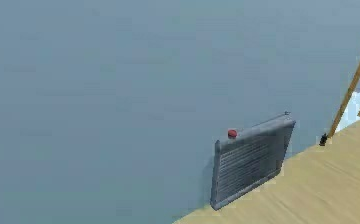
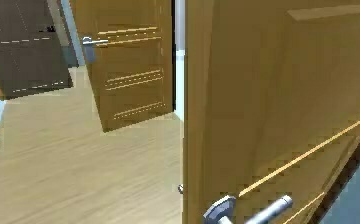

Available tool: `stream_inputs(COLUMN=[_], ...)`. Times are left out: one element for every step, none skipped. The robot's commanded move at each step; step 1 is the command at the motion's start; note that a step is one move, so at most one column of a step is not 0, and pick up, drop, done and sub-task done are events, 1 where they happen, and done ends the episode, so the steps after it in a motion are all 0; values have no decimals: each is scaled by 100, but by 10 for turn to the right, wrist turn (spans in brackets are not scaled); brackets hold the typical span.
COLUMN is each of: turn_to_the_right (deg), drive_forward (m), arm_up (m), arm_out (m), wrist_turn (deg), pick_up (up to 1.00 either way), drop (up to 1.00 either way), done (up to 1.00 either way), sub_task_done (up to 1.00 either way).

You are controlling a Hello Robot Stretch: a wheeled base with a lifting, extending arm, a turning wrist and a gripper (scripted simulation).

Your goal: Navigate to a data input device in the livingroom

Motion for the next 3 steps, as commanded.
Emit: stream_inputs(turn_to_the_right=[450,150,0], drive_forward=[0,0,100], arm_up=[0,0,0], arm_out=[0,0,0], wrist_turn=[0,0,0], pick_up=[0,0,0], drop=[0,0,0], done=[0,0,0], sub_task_done=[0,0,0])
